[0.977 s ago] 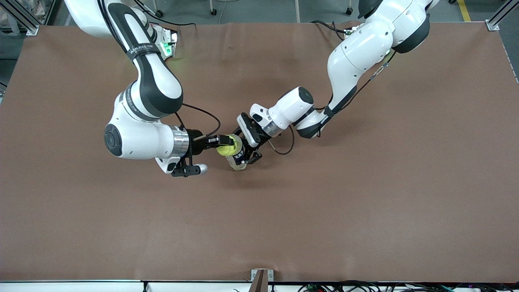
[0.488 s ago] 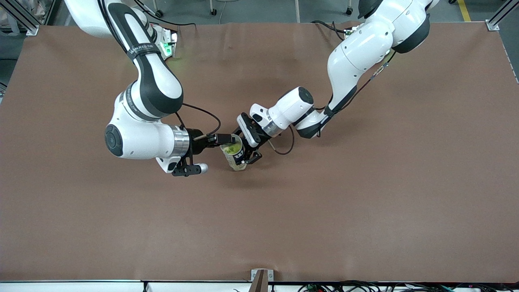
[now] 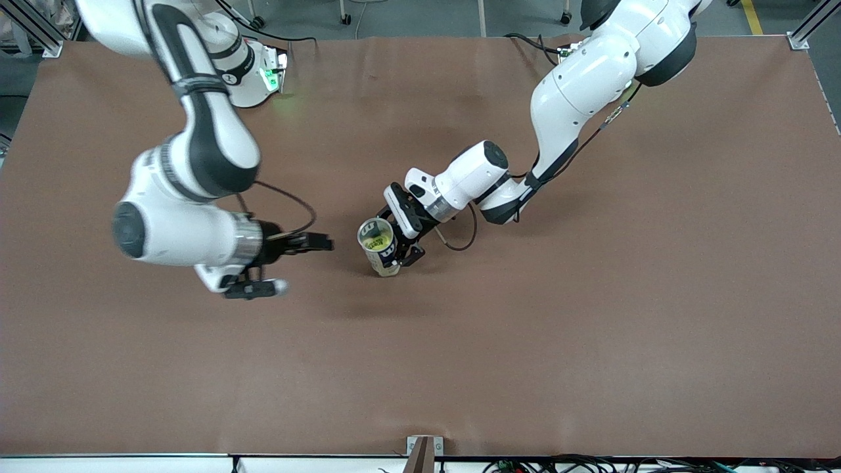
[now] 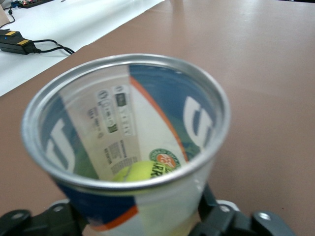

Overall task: Insert tennis ball vertically with right arm
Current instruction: 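Withdraw the right arm while the left gripper lowers the can onto the table, then open the left gripper and release the upright can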

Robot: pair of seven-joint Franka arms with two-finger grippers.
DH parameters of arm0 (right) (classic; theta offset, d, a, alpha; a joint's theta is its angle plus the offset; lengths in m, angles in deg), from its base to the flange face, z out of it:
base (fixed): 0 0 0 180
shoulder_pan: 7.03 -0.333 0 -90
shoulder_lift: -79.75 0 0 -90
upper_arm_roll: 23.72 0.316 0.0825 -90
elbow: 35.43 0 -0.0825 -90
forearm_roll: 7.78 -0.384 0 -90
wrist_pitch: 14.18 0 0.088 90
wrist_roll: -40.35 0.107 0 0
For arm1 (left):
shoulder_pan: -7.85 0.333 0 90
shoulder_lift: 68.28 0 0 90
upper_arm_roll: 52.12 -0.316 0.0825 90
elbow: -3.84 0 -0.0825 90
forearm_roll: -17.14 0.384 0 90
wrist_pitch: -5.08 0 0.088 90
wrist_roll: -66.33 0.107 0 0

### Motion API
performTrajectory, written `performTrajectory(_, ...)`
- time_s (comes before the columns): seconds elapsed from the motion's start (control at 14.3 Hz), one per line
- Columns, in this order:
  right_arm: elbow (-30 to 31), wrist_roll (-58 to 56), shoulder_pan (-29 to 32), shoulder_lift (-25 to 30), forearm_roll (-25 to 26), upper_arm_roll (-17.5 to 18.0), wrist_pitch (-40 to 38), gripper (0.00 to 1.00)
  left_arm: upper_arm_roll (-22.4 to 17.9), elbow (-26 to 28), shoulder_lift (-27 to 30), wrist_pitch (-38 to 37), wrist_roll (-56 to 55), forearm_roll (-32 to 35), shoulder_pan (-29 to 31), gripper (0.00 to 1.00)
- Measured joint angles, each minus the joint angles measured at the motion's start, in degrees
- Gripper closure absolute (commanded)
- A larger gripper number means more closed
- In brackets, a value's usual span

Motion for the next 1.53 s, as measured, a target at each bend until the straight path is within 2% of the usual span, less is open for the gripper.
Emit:
performTrajectory(0.14, -1.2, -0.8, 3.6, 1.8, 4.0, -4.4, -4.6, 0.0, 0.0, -0.2, 0.0, 0.1, -0.4, 0.0, 0.0, 0.0)
performTrajectory(0.28, -3.9, -1.5, 5.5, 3.7, 11.7, -7.8, -9.3, 0.0, 0.1, -0.3, 0.0, 0.1, -1.6, 0.0, 0.0, 0.0)
performTrajectory(0.49, -8.7, -1.2, 5.3, 5.4, 21.1, -8.5, -14.0, 0.0, 0.0, -0.1, 0.0, -0.3, -2.3, 0.0, 0.1, 0.0)
performTrajectory(0.63, -11.4, -0.8, 5.1, 6.2, 24.3, -8.9, -14.3, 0.0, 0.0, 0.3, 0.0, -1.7, -2.3, 0.0, 0.5, 0.0)
performTrajectory(0.77, -12.5, -0.4, 6.1, 7.9, 24.7, -10.4, -14.3, 0.0, 0.0, 0.3, 0.0, -4.6, -2.3, 0.0, 1.0, 0.0)
performTrajectory(0.91, -12.6, -0.6, 10.0, 9.9, 24.7, -10.5, -14.6, 0.0, 0.0, 0.3, 0.3, -8.0, -2.3, 0.0, 1.8, 0.0)
performTrajectory(1.05, -12.6, -2.3, 15.5, 11.7, 24.7, -7.5, -14.7, 0.0, 0.0, 0.2, 1.4, -12.3, -2.3, 0.0, 2.8, 0.0)
performTrajectory(1.26, -12.3, -4.0, 22.8, 14.1, 27.6, 1.1, -13.4, 0.0, 0.7, 0.1, 5.0, -22.6, -2.4, 0.0, 5.6, 0.0)
performTrajectory(1.4, -9.8, -4.0, 23.7, 16.6, 29.4, 3.6, -10.4, 0.0, 3.2, 0.2, 6.9, -28.6, -2.6, 0.0, 9.0, 0.0)
performTrajectory(1.53, -5.8, -4.0, 23.7, 20.2, 29.7, 4.3, -8.4, 0.0, 5.9, 0.5, 7.8, -33.7, -2.6, 0.0, 12.4, 0.0)
